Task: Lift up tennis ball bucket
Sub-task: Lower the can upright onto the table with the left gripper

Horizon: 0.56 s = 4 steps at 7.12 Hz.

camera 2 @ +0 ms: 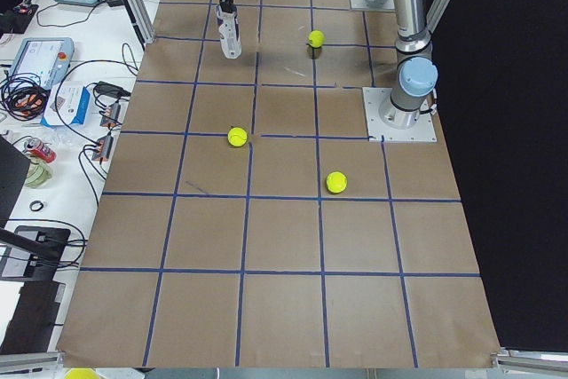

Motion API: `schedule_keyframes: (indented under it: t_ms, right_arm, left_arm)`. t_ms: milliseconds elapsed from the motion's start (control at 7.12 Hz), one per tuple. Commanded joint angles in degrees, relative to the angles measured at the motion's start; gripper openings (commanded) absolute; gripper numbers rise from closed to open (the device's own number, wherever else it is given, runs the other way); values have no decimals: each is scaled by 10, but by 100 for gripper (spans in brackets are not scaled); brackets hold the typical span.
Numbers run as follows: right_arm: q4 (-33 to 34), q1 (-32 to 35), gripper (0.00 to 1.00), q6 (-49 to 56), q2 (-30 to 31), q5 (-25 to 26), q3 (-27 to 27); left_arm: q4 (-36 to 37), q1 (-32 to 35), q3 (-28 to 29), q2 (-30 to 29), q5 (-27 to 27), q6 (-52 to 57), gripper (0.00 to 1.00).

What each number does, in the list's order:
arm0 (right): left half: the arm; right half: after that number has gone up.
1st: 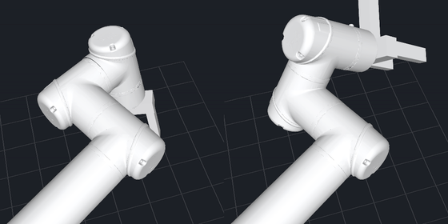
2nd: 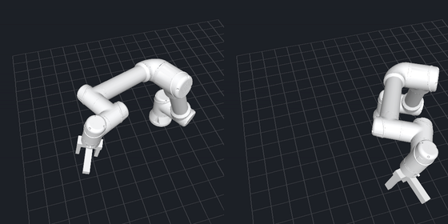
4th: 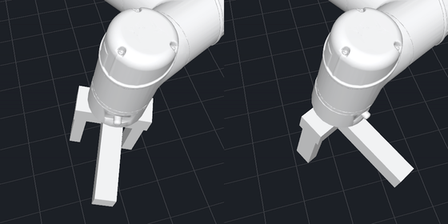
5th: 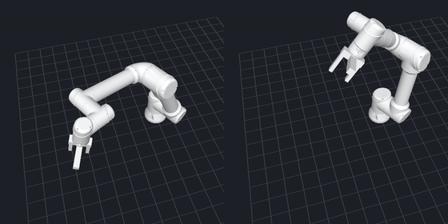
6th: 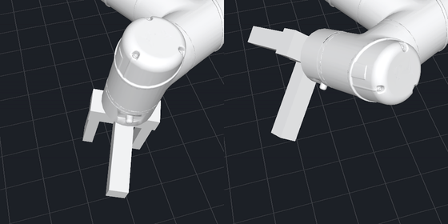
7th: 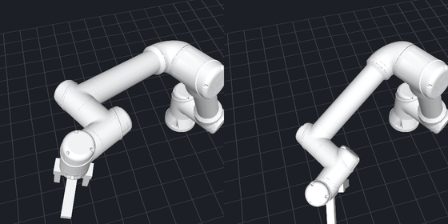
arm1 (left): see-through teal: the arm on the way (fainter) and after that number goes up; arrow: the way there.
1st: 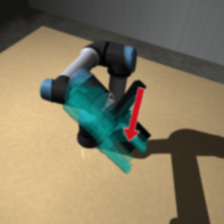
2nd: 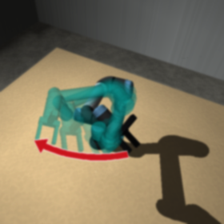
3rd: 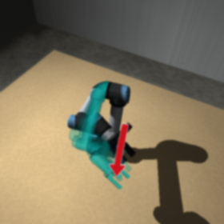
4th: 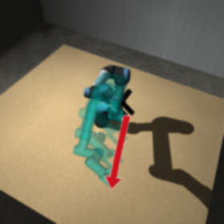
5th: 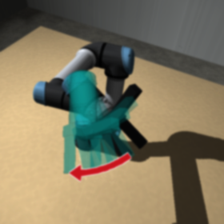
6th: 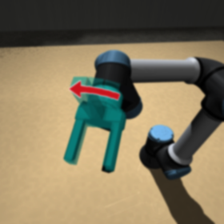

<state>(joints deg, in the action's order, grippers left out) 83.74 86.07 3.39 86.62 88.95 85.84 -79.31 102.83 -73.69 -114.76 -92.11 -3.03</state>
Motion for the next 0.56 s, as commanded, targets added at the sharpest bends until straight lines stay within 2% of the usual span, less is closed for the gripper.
schedule_keyframes:
  t_ms: [0,421]
  right_arm:
    - [0,-1,100,0,0,-1,3]
    - [3,1,100,0,0,0,-1]
  left_arm:
    - [-4,25,-17,-6,-25,-7,1]
    - [-1,26,-45,-2,-21,-8,7]
